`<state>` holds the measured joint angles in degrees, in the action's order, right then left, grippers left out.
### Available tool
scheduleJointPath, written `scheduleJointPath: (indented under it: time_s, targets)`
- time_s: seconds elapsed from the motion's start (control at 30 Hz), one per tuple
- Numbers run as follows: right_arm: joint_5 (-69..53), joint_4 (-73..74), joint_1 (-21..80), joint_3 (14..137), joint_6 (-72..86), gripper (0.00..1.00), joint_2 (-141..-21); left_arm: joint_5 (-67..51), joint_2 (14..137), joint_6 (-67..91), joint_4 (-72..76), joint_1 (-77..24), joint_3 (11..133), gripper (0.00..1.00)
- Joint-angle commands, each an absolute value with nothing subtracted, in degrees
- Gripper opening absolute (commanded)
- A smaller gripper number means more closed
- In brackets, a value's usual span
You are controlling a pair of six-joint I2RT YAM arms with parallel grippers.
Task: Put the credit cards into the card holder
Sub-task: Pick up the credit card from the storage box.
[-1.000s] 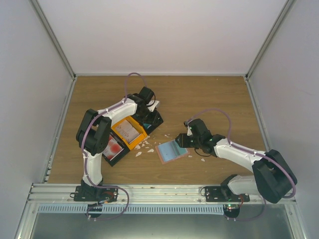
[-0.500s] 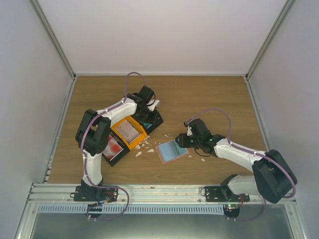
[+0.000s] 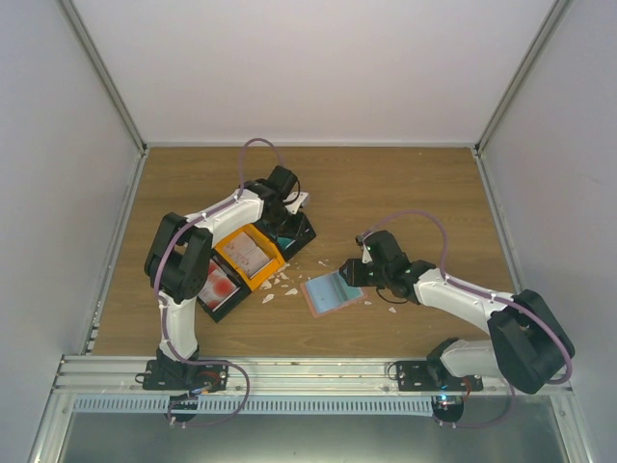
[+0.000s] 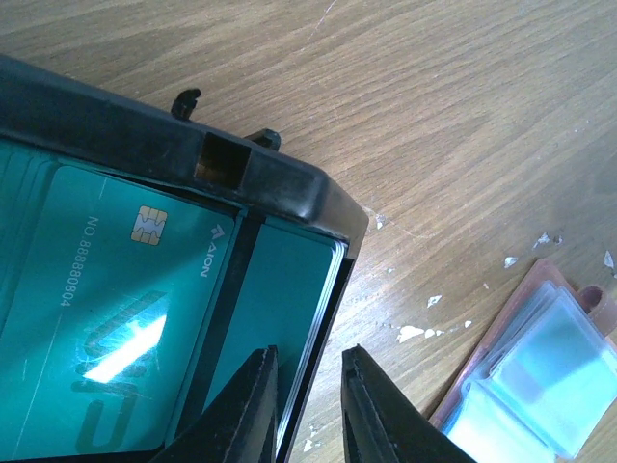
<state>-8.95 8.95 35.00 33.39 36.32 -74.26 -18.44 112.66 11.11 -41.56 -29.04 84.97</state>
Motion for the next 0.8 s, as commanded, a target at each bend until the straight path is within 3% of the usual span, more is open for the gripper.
scheduleJointPath:
  time_s: [0.0,0.1,0.4,0.77]
  targets:
    - [-8.37,8.07,34.63,32.52,36.56,0.41,-74.66,-19.82,110.06,11.42,-41.61,-29.19,85.94,0.22]
    - [-8.34,8.03,34.63,32.43,36.56,0.41,-74.7,-19.78,109.99,11.47,-41.4,-29.19,85.86,0.22]
    - [-8.37,7.67,34.63,31.93,36.65,0.41,-75.01,-16.45,112.65,11.11,-41.61,-29.63,86.1,0.36]
    - [-8.32,7.63,34.63,31.9,36.56,0.41,-75.32,-14.01,115.43,9.4,-43.6,-31.39,87.67,0.38]
